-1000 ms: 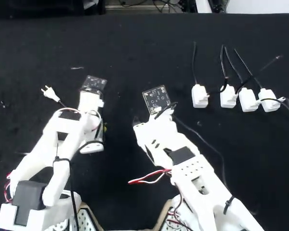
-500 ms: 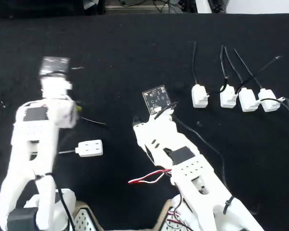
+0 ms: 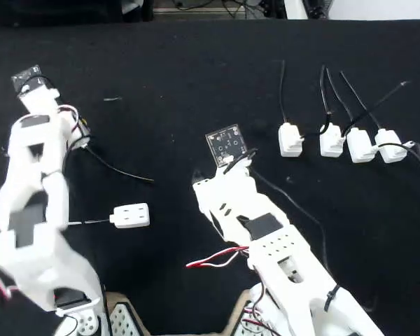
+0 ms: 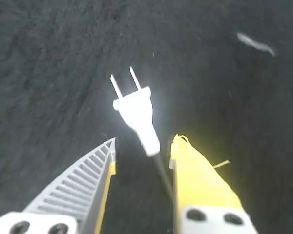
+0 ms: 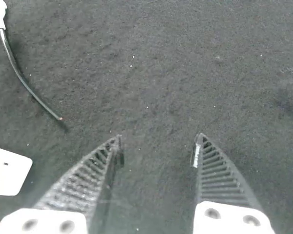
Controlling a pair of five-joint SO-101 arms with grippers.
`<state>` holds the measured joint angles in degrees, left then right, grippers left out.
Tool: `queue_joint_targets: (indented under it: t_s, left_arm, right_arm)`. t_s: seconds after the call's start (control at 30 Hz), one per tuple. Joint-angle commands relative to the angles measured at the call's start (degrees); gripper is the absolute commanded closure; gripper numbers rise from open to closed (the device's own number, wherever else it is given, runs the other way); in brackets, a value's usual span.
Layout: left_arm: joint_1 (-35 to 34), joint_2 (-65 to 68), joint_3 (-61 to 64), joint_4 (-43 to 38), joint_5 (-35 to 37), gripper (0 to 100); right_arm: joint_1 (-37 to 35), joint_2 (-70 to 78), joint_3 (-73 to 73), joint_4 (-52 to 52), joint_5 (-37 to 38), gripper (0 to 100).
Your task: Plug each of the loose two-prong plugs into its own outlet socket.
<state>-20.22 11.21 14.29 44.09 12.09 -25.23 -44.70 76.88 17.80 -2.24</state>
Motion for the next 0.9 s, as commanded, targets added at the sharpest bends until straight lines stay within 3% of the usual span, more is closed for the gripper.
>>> queue_joint_targets:
  t_s: [0.0,0.37,0.5,0.77,0.87]
  left_arm:
    - [0.13,14.59,-20.26,5.54,4.75,81]
    - [-1.01,43.25,-65.63,30.42,7.65,82]
    - [-1.01,50.20,-80.13,40.53,7.74,98]
    - [-0.92,59.16,-109.67,56.79,7.38,97]
    - [-0.92,59.52,-109.23,56.79,6.59,97]
  right_arm:
    - [-0.79,-1.27,-2.95,-1.23,0.09,77.6]
    - [-0.88,-1.27,-2.95,-1.23,0.09,77.6]
    - [-0.88,-1.27,-2.95,-1.23,0.09,77.6]
    - [-0.88,-1.27,-2.95,-1.23,0.09,77.6]
    - [-0.88,-1.19,-2.95,-1.32,0.09,77.6]
